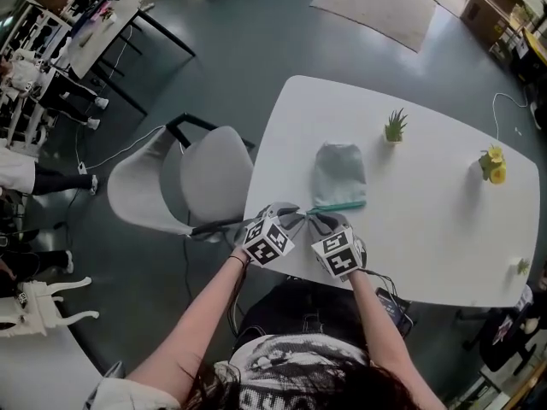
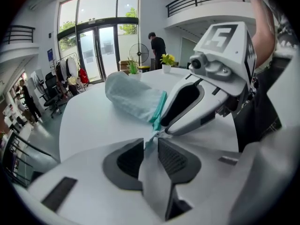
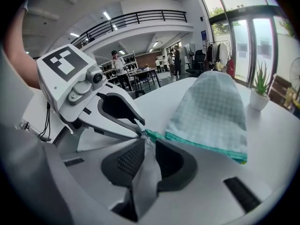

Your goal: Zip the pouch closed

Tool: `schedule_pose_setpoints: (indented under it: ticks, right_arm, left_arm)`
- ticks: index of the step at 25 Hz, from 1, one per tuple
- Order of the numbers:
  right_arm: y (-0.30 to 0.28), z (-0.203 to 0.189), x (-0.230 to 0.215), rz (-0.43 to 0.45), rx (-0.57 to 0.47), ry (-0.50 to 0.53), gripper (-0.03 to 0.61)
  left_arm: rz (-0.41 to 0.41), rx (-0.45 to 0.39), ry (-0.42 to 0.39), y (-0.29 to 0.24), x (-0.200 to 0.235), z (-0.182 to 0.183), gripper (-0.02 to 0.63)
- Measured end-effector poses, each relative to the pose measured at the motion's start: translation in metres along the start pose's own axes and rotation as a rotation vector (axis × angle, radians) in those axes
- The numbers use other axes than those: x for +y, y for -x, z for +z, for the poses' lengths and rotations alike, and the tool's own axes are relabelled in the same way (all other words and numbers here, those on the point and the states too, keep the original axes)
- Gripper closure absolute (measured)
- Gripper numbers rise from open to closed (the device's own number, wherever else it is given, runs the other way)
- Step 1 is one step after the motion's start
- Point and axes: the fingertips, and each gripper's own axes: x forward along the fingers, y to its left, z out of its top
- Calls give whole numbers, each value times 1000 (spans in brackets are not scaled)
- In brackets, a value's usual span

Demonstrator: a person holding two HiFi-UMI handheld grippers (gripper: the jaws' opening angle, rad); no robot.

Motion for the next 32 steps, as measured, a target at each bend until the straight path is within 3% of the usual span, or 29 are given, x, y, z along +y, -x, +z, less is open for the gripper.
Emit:
schedule_pose_setpoints:
  ticks: [7, 12, 21, 24, 27, 32]
  right_arm:
    - [1, -5, 4, -28, 26, 49, 511]
    - [2, -5, 9, -61, 33, 131, 511]
    - [7, 0, 14, -64, 23, 122, 566]
    - [8, -1, 18, -44, 23, 80, 575]
    - [9, -3, 17, -21, 8, -25, 578]
    - [14, -5, 9, -34, 3, -171, 578]
  left_arm:
    - [-24, 0, -68, -1, -10, 0, 584]
    - [-76, -32, -5, 4, -14, 5, 591]
    - [-106, -79, 89, 15, -17, 9, 592]
    - [-100, -85, 98, 17, -17, 8, 591]
    - [-99, -86, 100, 19, -20, 9, 592]
    - [-100, -91, 181, 19, -23, 14, 594]
